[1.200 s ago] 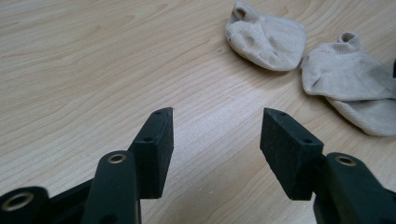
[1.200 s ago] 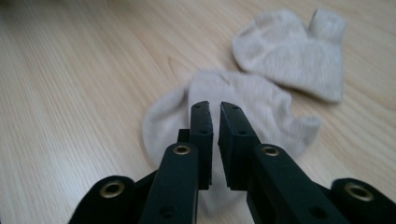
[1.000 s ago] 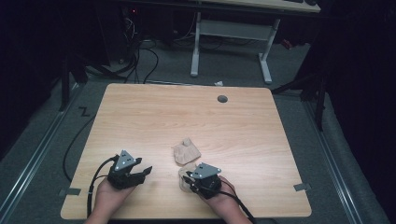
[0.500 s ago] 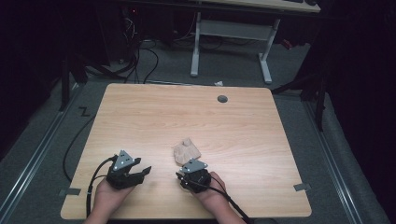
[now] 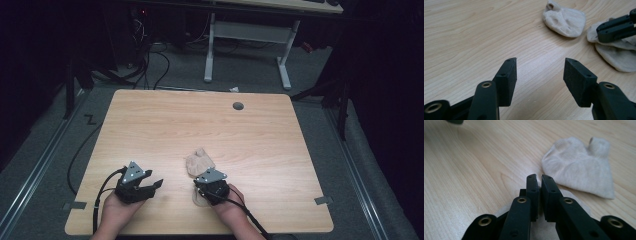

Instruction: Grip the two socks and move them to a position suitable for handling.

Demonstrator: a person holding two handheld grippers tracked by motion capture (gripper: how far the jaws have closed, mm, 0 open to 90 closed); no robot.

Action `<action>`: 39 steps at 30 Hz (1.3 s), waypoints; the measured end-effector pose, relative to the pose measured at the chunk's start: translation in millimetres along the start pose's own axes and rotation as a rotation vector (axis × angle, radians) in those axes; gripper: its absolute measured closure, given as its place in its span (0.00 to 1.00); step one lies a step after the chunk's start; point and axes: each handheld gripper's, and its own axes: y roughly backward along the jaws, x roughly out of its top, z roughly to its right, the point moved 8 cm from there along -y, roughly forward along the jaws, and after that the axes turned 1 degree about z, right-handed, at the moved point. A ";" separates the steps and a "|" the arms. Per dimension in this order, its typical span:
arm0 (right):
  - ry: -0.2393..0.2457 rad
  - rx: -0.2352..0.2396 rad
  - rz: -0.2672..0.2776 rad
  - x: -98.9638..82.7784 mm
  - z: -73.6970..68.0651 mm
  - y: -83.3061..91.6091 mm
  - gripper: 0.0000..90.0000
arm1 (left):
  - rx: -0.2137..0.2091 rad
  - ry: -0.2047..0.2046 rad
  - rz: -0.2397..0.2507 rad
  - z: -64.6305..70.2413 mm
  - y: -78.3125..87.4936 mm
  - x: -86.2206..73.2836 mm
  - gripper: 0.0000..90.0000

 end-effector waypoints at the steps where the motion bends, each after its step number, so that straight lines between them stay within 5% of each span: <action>1: -0.002 0.001 0.007 0.8 0.9 1.7 0.94 | -0.004 -0.008 -0.003 1.6 -0.1 0.3 0.50; 8: -0.026 0.019 0.053 3.9 4.2 14.1 0.94 | -0.018 -0.039 -0.005 20.1 -5.4 2.7 0.52; 13: -0.033 0.025 0.087 5.5 4.8 23.0 0.94 | -0.079 -0.033 -0.003 44.3 -11.5 5.9 0.55; 16: -0.035 0.036 0.116 5.0 6.9 30.5 0.94 | -0.141 -0.031 -0.004 66.4 -20.4 9.9 0.68; 25: -0.075 0.046 0.141 2.5 12.0 40.2 0.94 | -0.206 -0.095 -0.057 107.8 -54.9 13.0 0.93; 30: -0.081 0.041 0.146 0.0 12.9 43.1 0.94 | -0.230 -0.141 -0.096 117.4 -66.7 9.1 0.96; 39: -0.098 0.007 0.157 -6.9 20.3 54.5 0.94 | -0.208 -0.188 -0.130 114.2 -70.7 3.6 0.97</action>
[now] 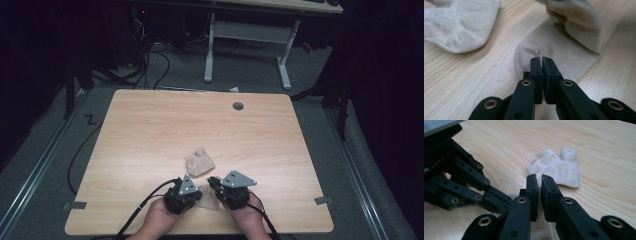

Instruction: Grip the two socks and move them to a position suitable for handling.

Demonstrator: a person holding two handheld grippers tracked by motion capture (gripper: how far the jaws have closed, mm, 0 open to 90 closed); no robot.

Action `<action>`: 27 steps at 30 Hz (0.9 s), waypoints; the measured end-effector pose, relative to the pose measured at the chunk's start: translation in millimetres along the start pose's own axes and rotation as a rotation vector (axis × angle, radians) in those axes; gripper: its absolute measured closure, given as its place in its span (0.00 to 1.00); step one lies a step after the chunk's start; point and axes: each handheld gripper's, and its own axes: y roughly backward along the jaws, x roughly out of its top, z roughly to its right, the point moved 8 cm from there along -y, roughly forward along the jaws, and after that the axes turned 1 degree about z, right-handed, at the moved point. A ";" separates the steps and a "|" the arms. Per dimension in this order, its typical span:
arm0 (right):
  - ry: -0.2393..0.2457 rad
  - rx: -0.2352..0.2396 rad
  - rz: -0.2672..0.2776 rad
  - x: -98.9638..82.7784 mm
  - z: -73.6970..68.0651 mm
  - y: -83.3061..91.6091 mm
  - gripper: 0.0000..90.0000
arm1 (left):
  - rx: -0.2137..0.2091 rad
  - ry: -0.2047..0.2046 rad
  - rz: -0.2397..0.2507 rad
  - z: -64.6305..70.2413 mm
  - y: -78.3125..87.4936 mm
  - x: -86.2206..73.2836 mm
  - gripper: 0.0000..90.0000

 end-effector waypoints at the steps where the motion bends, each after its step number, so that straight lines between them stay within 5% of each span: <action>1: 0.000 -0.006 -0.001 -1.1 1.6 2.2 0.94 | 0.005 -0.003 -0.001 -0.7 0.3 -0.3 0.97; 15: -0.057 -0.101 -0.027 -26.5 34.8 34.0 0.94 | 0.052 0.015 -0.015 -14.4 10.6 -8.4 0.93; 20: -0.088 -0.124 -0.012 -27.4 44.1 42.4 0.90 | 0.061 0.016 0.032 -16.2 19.6 -4.9 0.85; 25: -0.068 -0.130 -0.018 -27.1 44.6 40.4 0.89 | 0.071 0.033 0.051 -21.0 20.1 -1.8 0.81; 27: -0.058 -0.122 -0.060 -32.5 46.0 31.6 0.92 | 0.077 0.035 0.041 -23.4 16.8 -3.0 0.80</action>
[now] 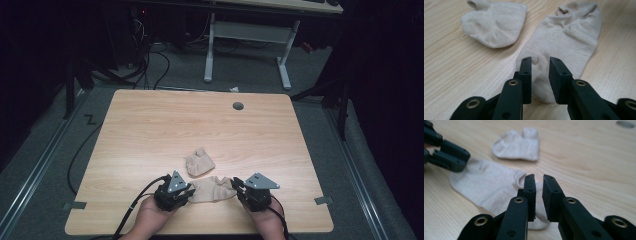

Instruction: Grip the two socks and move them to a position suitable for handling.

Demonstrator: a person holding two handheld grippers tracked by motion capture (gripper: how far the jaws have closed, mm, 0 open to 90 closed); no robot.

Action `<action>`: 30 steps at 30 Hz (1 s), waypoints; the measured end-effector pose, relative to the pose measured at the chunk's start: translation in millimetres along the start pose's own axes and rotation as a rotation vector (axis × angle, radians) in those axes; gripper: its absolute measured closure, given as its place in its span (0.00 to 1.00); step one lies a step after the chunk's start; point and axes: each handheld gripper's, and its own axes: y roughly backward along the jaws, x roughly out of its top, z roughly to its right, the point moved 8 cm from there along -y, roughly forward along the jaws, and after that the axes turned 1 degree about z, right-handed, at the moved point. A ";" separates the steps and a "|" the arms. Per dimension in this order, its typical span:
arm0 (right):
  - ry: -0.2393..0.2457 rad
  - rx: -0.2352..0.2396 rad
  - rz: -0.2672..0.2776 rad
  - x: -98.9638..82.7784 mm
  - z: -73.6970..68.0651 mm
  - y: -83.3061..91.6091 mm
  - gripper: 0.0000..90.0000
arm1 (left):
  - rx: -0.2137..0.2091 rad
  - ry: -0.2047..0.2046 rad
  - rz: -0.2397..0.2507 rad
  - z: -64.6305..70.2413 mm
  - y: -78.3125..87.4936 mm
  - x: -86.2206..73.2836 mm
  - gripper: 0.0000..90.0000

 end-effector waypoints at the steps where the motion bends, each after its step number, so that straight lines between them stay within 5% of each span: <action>1: 0.001 0.006 -0.015 -2.0 0.3 -4.1 0.93 | 0.000 0.004 -0.005 -1.0 -1.4 -0.5 0.80; 7: 0.011 -0.004 -0.149 -22.8 7.7 -28.6 0.97 | 0.017 -0.018 -0.038 -3.9 -6.4 -6.0 0.79; 22: 0.100 0.075 -0.157 -23.4 -36.5 -26.9 0.97 | -0.014 0.010 -0.089 -9.7 23.6 -30.0 0.78; 23: 0.117 0.082 -0.157 -22.4 -41.7 -28.5 0.96 | -0.017 0.060 -0.072 -7.8 23.8 -29.8 0.78; 25: 0.117 0.086 -0.154 -21.1 -43.5 -29.4 0.90 | -0.019 0.085 -0.060 -10.8 24.9 -29.0 0.77; 27: 0.114 0.088 -0.148 -20.2 -43.5 -29.3 0.88 | -0.022 0.082 -0.051 -15.3 27.3 -26.9 0.75; 30: 0.083 0.083 -0.096 -11.5 -37.9 -26.1 0.87 | -0.005 0.093 0.039 -29.6 38.8 -14.9 0.67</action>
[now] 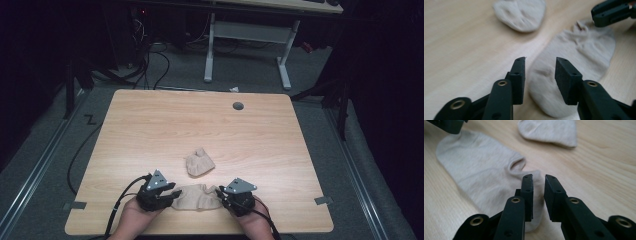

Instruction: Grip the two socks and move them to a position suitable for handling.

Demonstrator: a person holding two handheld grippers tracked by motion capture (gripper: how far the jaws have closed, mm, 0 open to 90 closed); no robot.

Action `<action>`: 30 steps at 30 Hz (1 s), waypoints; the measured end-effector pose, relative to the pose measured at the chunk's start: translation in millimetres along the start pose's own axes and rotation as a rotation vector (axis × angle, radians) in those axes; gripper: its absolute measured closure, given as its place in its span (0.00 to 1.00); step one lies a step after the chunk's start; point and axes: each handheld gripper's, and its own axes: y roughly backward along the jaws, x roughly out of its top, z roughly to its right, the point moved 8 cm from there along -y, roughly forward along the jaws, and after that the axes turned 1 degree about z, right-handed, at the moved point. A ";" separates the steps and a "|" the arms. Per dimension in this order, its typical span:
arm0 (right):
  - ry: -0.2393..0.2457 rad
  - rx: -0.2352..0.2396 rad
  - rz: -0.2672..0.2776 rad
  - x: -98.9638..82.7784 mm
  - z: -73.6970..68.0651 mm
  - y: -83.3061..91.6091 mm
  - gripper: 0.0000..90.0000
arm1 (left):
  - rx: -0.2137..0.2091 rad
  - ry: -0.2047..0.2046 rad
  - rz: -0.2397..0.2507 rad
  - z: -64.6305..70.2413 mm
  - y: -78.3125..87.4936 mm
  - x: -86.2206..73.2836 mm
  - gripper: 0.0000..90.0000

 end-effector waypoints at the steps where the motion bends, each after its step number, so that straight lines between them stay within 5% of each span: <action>1: -0.009 0.000 0.009 2.0 2.1 0.7 0.87 | 0.008 0.005 0.014 -3.9 2.9 1.8 0.65; 11: -0.010 -0.019 0.044 30.4 15.9 -4.7 0.97 | 0.070 0.092 0.073 -40.4 24.3 4.0 0.59; 16: 0.007 -0.026 0.020 62.4 25.5 -29.2 0.97 | 0.118 0.130 0.072 -59.5 30.4 -2.3 0.56; 23: 0.025 -0.024 -0.038 87.2 27.6 -70.7 0.97 | 0.125 0.136 0.071 -63.3 30.3 -3.5 0.55; 30: 0.026 -0.065 -0.135 73.6 39.2 -88.9 0.97 | 0.117 0.109 0.058 -58.3 29.0 -5.1 0.55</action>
